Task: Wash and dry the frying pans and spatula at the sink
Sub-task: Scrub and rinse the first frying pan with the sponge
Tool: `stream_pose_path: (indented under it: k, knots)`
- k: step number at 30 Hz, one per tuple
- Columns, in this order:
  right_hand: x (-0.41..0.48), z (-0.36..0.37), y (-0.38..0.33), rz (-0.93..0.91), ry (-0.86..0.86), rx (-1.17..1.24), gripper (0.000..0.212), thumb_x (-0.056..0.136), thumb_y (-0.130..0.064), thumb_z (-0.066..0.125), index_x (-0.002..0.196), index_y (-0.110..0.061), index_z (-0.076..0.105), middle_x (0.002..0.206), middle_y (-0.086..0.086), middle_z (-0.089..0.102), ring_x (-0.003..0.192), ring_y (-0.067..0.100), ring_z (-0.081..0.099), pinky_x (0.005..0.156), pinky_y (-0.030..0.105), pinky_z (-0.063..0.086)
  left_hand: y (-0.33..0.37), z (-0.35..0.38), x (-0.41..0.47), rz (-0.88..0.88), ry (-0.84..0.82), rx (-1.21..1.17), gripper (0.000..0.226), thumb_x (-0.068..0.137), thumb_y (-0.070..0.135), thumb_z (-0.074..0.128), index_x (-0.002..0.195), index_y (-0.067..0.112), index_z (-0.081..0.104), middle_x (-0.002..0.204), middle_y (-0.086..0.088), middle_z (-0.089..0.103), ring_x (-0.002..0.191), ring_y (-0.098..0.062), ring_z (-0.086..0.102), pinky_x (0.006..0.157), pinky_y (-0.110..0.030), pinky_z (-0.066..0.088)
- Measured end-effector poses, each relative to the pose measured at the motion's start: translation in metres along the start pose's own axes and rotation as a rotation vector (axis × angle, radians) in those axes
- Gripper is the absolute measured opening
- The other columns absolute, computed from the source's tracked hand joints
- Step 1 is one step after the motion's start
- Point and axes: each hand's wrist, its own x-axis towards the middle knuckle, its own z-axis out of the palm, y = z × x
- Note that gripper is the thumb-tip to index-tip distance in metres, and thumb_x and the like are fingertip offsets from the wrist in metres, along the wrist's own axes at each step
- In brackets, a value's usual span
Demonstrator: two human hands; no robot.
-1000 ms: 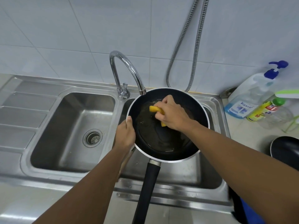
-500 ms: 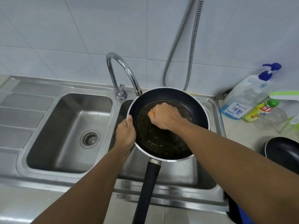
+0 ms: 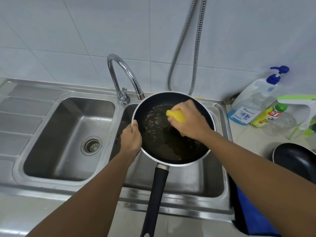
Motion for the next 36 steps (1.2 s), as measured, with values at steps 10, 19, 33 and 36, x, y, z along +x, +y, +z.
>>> stream_pose_path:
  k: [10,19,33,36]
  knots:
    - [-0.025,-0.038,0.148,0.627,0.463,0.02,0.048,0.084,-0.049,0.058,0.119,-0.018,0.068,0.123,0.013,0.057,0.102,0.029,0.058,0.087,0.034,0.045,-0.01,0.01,-0.003,-0.033,0.073,-0.027,0.055,0.105,0.054,0.028,0.118,0.017,0.067,0.108,-0.006,0.07,0.104,-0.028,0.066,0.099,-0.054,0.053]
    - [-0.059,-0.031,0.217,0.655,0.26,-0.279,0.047,0.093,-0.049,0.065,0.125,-0.016,0.06,0.12,0.015,0.063,0.11,0.039,0.059,0.093,0.052,0.052,-0.029,0.01,-0.005,-0.043,0.093,-0.067,0.052,0.108,0.05,0.029,0.119,0.016,0.067,0.106,-0.004,0.07,0.101,-0.024,0.066,0.097,-0.05,0.055]
    - [-0.085,0.04,-0.002,0.768,0.487,0.798,0.05,0.105,-0.05,0.043,0.146,-0.02,0.04,0.125,-0.001,0.058,0.109,0.021,0.058,0.089,0.033,0.042,-0.017,0.005,-0.015,-0.059,0.148,-0.093,0.054,0.11,0.043,0.026,0.134,0.008,0.06,0.115,-0.006,0.063,0.112,-0.028,0.06,0.105,-0.047,0.048]
    - [-0.106,0.061,-0.037,0.887,0.404,0.999,0.061,0.099,-0.059,0.048,0.145,-0.022,0.036,0.133,0.0,0.059,0.116,0.024,0.06,0.103,0.046,0.048,-0.009,0.005,-0.017,-0.091,0.152,-0.122,0.055,0.11,0.045,0.026,0.138,0.009,0.057,0.123,-0.009,0.064,0.121,-0.034,0.059,0.108,-0.053,0.046]
